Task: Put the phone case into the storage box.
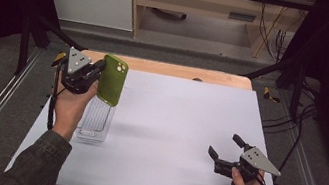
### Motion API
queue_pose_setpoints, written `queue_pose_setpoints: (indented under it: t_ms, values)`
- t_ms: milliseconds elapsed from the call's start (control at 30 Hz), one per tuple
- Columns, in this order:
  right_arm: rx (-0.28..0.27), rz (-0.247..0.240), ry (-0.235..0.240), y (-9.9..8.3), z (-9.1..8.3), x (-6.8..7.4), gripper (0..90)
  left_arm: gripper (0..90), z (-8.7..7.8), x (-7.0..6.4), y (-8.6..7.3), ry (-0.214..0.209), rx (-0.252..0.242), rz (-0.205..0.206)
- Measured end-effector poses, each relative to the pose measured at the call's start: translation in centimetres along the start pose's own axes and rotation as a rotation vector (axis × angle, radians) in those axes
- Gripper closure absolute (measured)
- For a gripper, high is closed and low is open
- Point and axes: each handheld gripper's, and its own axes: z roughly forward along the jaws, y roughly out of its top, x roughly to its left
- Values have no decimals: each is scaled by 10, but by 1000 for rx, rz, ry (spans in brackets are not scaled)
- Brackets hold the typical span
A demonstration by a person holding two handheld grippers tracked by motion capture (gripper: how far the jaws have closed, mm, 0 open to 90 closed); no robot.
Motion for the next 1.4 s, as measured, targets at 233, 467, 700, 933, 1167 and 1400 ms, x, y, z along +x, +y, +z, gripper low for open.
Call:
queue_pose_setpoints:
  t_ms: [233,467,700,933,1167,1400]
  values:
    - [0,-8,6,-1,0,1,38,873,2,5,0,10,0,-13]
    - [0,-11,6,-1,0,2,38,873,4,9,1,21,1,-16]
    - [-4,-32,7,0,0,3,34,873,7,10,0,28,4,-21]
    - [-8,-55,9,-1,1,5,35,873,10,13,0,34,5,-35]
    - [-12,-68,15,-1,1,8,34,873,14,16,-1,42,6,-44]
    - [-14,-74,23,-1,1,9,32,874,19,22,-5,59,8,-58]
